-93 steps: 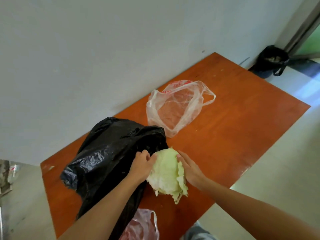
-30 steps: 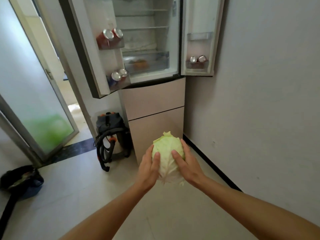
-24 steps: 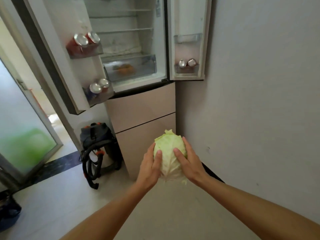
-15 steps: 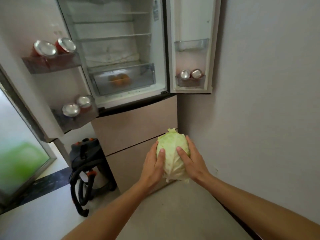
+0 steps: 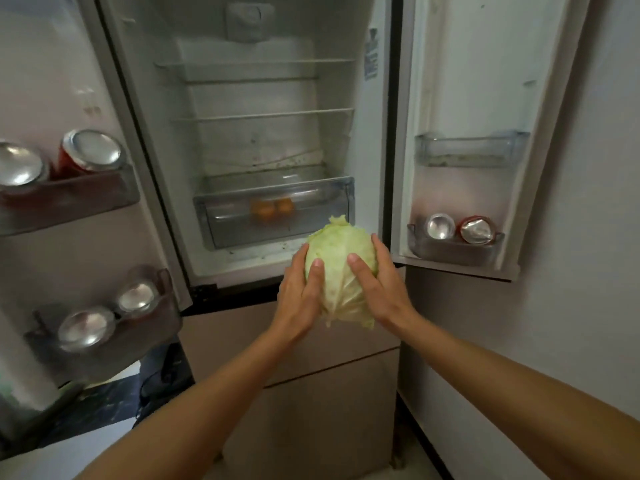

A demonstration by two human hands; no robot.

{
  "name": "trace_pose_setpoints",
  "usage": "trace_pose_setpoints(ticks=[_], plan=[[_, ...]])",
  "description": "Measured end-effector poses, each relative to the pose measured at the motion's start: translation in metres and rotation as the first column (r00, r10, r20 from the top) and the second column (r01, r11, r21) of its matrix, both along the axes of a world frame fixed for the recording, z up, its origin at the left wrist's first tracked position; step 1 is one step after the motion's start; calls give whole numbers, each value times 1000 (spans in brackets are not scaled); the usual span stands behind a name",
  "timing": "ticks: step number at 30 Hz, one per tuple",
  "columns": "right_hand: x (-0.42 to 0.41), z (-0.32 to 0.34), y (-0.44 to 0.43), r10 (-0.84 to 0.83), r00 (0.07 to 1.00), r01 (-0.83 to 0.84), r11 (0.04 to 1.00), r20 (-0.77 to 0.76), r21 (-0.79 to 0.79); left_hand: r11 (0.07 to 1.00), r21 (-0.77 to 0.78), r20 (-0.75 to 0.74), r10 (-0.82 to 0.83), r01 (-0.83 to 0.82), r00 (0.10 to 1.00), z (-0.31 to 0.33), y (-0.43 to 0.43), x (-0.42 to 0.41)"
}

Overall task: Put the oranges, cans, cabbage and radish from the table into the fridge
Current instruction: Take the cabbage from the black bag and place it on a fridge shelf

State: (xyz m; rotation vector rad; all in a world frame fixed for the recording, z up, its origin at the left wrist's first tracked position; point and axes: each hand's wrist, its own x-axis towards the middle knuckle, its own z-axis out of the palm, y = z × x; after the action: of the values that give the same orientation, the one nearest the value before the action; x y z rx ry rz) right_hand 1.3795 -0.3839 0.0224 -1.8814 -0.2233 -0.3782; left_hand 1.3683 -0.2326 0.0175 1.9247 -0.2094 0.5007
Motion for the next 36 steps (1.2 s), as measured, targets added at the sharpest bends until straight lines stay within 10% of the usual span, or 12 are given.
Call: trace_pose_setpoints(ticks=[13, 36], plan=[[268, 113, 58, -115, 980, 103, 991, 161, 81, 1000, -6, 162, 10, -9, 987, 125, 43, 269], [670, 137, 114, -86, 992, 84, 996, 91, 32, 989, -63, -150, 126, -136, 981, 161, 91, 652]])
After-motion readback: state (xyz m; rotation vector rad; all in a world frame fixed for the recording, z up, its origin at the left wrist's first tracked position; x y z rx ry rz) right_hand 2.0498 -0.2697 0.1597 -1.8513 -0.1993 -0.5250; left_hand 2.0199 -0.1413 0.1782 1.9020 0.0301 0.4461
